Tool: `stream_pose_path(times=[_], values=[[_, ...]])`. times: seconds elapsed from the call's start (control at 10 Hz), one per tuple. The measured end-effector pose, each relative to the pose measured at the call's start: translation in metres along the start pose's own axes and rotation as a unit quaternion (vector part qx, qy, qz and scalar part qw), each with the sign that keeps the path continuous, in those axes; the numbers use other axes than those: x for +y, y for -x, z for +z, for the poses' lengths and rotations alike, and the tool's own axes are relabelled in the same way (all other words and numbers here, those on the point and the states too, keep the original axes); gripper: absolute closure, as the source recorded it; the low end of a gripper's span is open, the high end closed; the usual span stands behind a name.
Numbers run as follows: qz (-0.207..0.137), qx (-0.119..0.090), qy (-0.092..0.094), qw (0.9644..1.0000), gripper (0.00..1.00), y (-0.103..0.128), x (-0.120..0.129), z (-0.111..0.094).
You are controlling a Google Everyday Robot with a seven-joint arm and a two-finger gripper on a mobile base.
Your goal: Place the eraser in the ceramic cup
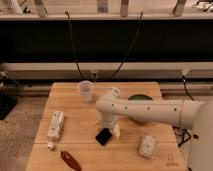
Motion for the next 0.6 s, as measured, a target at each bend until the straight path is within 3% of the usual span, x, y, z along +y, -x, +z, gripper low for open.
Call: stream_pose_path(times=[0.6], values=[[-0.005, 0.003, 0.003, 1.0000, 0.20, -0.001, -0.003, 0.010]])
